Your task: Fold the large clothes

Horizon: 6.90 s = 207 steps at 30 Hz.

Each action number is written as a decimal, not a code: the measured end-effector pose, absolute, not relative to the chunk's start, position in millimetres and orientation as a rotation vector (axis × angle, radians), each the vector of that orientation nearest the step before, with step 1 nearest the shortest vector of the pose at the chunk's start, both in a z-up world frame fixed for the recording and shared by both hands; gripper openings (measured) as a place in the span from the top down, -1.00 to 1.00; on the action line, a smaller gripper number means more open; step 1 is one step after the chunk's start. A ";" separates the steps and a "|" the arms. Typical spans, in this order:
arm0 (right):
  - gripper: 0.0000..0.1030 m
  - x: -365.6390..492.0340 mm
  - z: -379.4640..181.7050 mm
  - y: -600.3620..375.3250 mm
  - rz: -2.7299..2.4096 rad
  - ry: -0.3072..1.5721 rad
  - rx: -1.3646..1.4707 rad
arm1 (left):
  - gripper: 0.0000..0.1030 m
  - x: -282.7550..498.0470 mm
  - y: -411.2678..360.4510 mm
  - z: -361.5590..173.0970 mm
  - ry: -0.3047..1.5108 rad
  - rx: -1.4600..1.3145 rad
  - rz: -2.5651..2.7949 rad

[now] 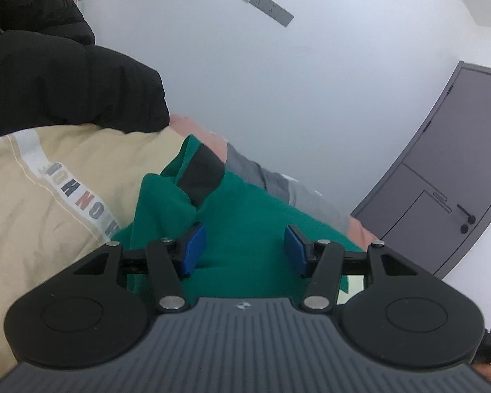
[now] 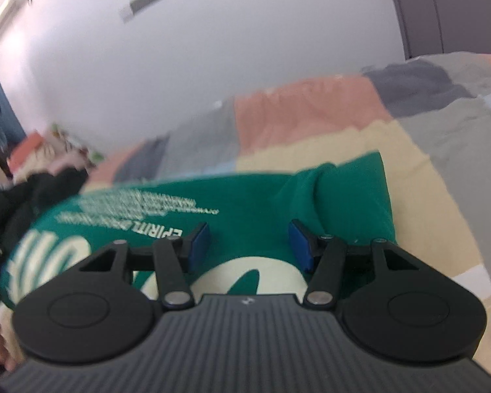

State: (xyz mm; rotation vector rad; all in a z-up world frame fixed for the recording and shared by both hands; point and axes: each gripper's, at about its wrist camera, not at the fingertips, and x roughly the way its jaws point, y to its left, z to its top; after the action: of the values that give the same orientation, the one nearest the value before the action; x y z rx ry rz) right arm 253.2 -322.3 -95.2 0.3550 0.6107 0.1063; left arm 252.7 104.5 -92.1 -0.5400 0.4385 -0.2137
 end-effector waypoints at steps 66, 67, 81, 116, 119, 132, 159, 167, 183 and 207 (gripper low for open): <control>0.23 220.2 -77.3 -336.6 0.233 0.428 0.942 | 0.26 213.5 109.3 -89.5 0.487 -1.154 -0.292; 0.23 216.3 -70.1 -337.5 0.242 0.419 0.929 | 0.26 206.4 107.6 -82.7 0.485 -1.146 -0.301; 0.25 162.3 25.7 -475.2 0.163 0.276 0.771 | 0.26 216.0 -61.0 -24.6 0.504 -1.096 -0.539; 0.02 75.4 -141.7 -702.5 -0.182 0.300 0.963 | -0.12 200.7 -283.4 -108.4 0.709 -0.747 -0.651; -0.39 83.3 -132.9 -704.6 -0.218 0.327 0.946 | -0.60 200.2 -278.7 -102.5 0.753 -0.752 -0.625; -0.63 2.6 -69.6 -665.2 -0.339 0.299 0.767 | -0.75 111.6 -235.4 -4.7 0.652 -0.397 -0.523; -0.62 -147.6 122.8 -459.0 -0.120 0.138 0.265 | -0.80 -101.6 -190.5 164.7 0.386 -0.026 -0.638; -0.62 -169.8 110.0 -422.2 -0.118 0.190 0.219 | -0.86 -132.1 -182.7 151.6 0.373 0.022 -0.633; -0.61 -181.2 76.6 -385.4 -0.180 0.271 0.166 | -0.95 -134.3 -169.4 114.9 0.410 0.038 -0.582; -0.61 -172.0 74.2 -371.6 -0.201 0.324 0.154 | -1.00 -134.1 -159.3 113.9 0.416 0.042 -0.554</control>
State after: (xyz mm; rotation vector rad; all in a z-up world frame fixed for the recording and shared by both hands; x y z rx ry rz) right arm -172.0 -371.6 74.2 0.1540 0.3240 -0.2009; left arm -134.1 -159.3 113.9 0.0422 0.4156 -0.5539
